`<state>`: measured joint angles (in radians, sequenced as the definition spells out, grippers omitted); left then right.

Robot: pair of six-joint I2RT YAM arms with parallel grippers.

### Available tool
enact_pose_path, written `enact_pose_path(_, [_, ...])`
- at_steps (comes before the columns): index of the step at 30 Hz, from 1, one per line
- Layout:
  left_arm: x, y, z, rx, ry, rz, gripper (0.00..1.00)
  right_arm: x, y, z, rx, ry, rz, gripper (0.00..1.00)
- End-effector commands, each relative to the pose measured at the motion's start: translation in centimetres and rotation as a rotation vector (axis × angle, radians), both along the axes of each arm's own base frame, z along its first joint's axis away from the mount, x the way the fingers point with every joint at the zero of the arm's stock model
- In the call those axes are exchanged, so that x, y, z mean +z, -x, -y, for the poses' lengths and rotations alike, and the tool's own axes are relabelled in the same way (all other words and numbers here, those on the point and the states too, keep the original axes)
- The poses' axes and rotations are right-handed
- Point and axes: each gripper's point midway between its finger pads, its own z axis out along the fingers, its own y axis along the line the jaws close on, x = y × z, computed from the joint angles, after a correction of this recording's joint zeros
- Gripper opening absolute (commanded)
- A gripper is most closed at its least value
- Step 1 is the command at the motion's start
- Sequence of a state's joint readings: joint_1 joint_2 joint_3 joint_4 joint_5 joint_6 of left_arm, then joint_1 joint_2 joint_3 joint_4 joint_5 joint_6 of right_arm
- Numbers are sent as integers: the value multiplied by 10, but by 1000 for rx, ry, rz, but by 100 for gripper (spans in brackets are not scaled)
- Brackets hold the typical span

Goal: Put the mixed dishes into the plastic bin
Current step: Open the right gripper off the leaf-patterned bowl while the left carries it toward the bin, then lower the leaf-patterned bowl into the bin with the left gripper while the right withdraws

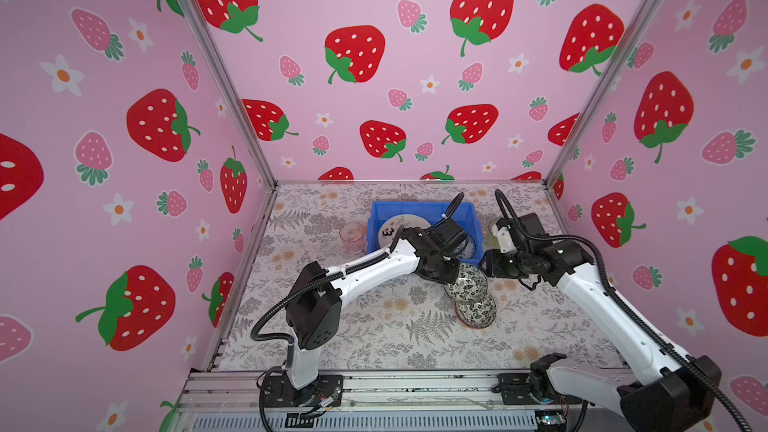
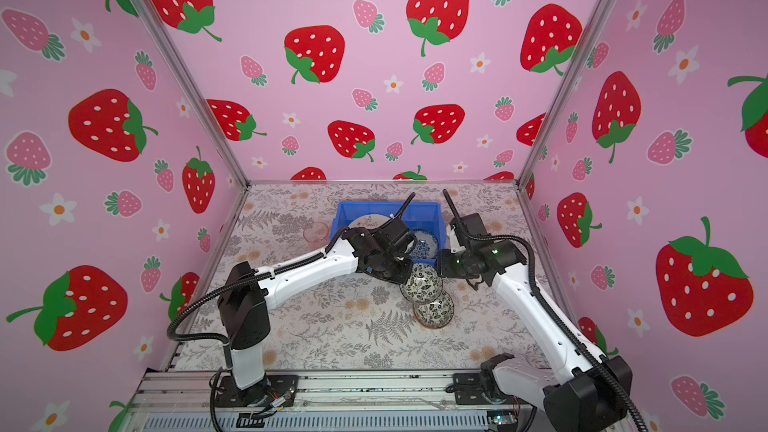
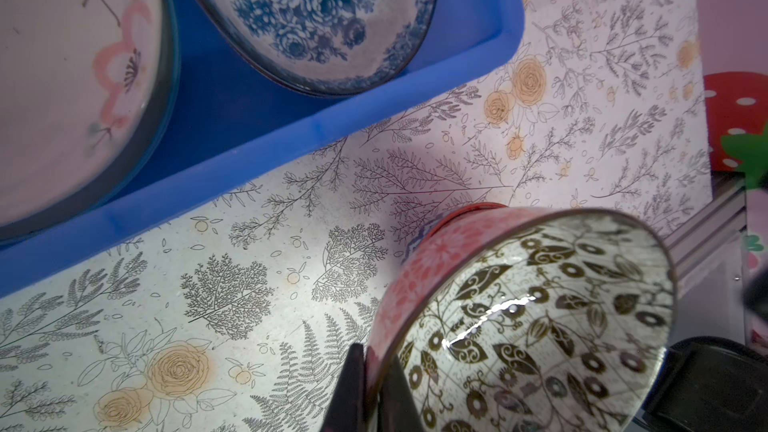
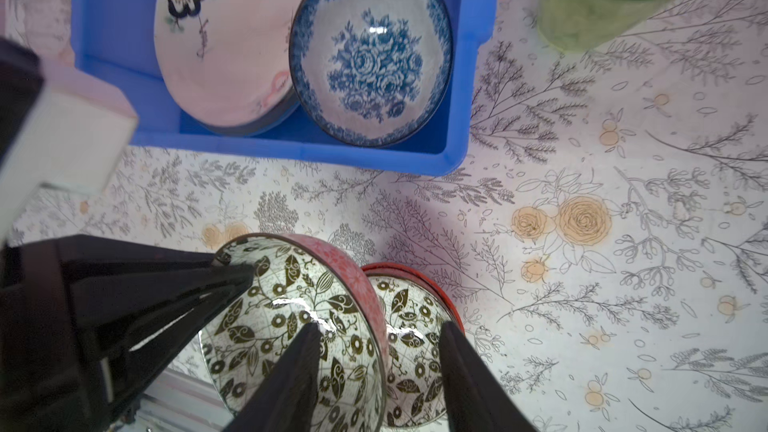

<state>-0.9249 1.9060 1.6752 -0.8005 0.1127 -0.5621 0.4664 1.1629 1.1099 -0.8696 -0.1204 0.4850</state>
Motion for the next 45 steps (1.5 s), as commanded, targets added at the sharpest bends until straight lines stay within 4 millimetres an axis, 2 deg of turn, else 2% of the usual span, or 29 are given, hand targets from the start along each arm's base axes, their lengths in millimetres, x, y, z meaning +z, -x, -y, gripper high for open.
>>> enact_pose_path(1, [46,-24,-3,25,67,75,0,14,-9,9,-12,17,57,59])
enact_pose_path(4, [57,-41,-5,36,80,101,0,21,-8,14,-29,6,71,65])
enact_pose_path(8, [63,-61,-3,39,88,122,0,21,2,22,-55,4,71,67])
enact_pose_path(15, [55,-98,2,50,72,147,0,20,21,39,-111,11,66,69])
enact_pose_path(22, [45,-131,3,86,57,174,0,25,32,51,-138,34,67,70])
enact_pose_path(31, [29,-150,9,102,66,145,0,20,40,58,-160,47,56,71])
enact_pose_path(37, [7,-151,10,107,54,101,0,15,40,58,-162,46,48,71])
enact_pose_path(45, [-6,-153,12,111,70,57,0,11,37,56,-155,46,39,71])
